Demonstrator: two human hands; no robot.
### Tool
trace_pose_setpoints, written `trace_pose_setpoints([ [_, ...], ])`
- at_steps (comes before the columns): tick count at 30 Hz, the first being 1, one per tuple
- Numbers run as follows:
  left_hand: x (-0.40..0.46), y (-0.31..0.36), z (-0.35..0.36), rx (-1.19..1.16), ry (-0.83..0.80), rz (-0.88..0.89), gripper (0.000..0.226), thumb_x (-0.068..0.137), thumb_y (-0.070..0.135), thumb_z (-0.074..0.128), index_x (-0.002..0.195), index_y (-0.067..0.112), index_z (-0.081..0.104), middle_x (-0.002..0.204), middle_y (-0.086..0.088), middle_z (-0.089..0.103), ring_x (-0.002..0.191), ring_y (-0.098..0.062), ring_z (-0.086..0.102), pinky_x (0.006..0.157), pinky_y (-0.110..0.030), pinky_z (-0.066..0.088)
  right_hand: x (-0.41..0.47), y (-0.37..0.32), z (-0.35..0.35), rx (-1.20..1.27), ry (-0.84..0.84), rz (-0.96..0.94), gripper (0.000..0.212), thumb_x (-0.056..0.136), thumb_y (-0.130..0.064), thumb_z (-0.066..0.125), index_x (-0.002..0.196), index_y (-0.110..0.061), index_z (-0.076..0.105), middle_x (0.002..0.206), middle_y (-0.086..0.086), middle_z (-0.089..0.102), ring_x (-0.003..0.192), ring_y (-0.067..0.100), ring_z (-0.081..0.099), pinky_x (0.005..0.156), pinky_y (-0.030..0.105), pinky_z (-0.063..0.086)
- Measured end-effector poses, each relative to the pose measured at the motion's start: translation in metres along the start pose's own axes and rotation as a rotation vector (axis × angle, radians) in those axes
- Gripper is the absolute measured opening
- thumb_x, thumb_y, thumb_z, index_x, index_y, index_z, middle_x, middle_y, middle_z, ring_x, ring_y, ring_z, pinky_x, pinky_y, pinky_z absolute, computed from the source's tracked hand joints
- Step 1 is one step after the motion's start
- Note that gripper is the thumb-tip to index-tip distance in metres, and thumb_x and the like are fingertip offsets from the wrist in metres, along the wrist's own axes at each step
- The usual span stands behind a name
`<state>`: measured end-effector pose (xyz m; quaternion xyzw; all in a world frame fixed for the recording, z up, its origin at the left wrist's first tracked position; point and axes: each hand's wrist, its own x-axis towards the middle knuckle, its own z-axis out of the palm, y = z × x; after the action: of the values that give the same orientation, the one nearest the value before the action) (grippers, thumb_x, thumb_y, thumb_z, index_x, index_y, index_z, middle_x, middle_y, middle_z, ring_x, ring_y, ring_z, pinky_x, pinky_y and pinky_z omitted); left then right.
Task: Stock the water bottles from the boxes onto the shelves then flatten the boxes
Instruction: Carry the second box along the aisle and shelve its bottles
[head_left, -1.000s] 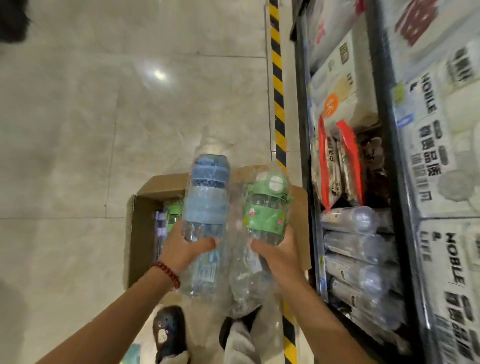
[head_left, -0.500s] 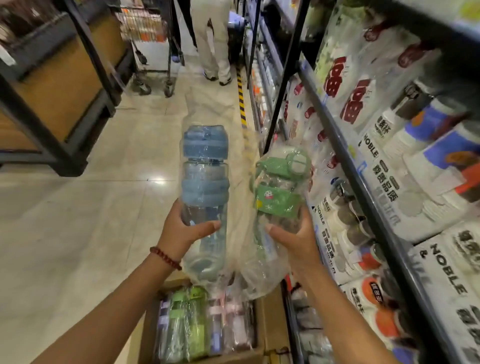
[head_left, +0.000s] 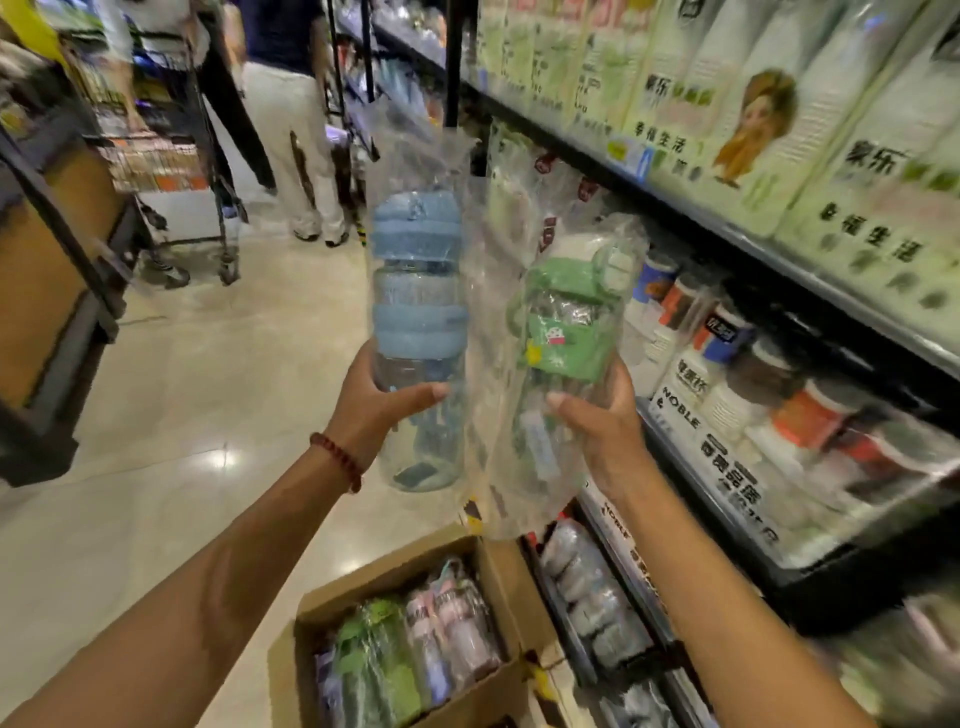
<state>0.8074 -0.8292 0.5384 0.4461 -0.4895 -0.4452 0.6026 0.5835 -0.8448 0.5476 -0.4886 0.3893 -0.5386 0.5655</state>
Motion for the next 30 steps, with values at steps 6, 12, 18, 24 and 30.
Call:
trace_pose_setpoints([
  [6,-0.040,0.011,0.011,-0.003,-0.234,0.008,0.091,0.039,0.049,0.090,0.117,0.018,0.055,0.110,-0.005,0.066,0.103,-0.021,0.064,0.077,-0.028,0.054,-0.085,-0.009,-0.001,-0.049,0.166,-0.063,0.066,0.059,-0.005,0.068,0.116,-0.030,0.049,0.093,-0.016,0.070,0.091,0.004,0.067,0.073,0.024,0.052],
  [12,-0.081,0.020,0.049,-0.023,-0.473,-0.009,0.078,0.047,0.031,0.081,0.118,0.011,0.056,0.100,0.006,0.069,0.095,-0.009,0.067,0.073,-0.020,0.053,-0.178,-0.022,-0.020,-0.140,0.421,-0.112,0.069,0.058,-0.013,0.075,0.117,-0.036,0.048,0.111,-0.008,0.063,0.107,0.013,0.062,0.086,0.032,0.052],
  [18,-0.128,0.036,0.119,-0.090,-0.699,-0.055,0.070,0.044,0.028,0.081,0.110,0.018,0.059,0.093,0.008,0.073,0.091,-0.010,0.069,0.072,-0.023,0.054,-0.272,-0.053,-0.056,-0.213,0.673,-0.177,0.069,0.061,-0.009,0.072,0.118,-0.039,0.047,0.113,-0.012,0.062,0.102,0.004,0.063,0.075,0.022,0.053],
  [24,-0.193,0.059,0.190,-0.141,-0.851,-0.093,0.077,0.037,0.034,0.081,0.109,0.023,0.056,0.100,0.004,0.068,0.090,-0.007,0.068,0.070,-0.021,0.054,-0.369,-0.081,-0.087,-0.267,0.870,-0.235,0.075,0.064,-0.007,0.079,0.121,-0.042,0.045,0.119,-0.016,0.057,0.106,-0.001,0.060,0.085,0.023,0.052],
  [30,-0.283,0.085,0.268,-0.177,-0.997,-0.085,0.086,0.036,0.034,0.081,0.116,0.019,0.053,0.108,-0.002,0.065,0.090,-0.003,0.066,0.069,-0.016,0.053,-0.486,-0.116,-0.116,-0.298,1.090,-0.302,0.067,0.074,0.006,0.073,0.109,-0.041,0.041,0.105,-0.029,0.049,0.080,-0.024,0.055,0.064,0.007,0.048],
])
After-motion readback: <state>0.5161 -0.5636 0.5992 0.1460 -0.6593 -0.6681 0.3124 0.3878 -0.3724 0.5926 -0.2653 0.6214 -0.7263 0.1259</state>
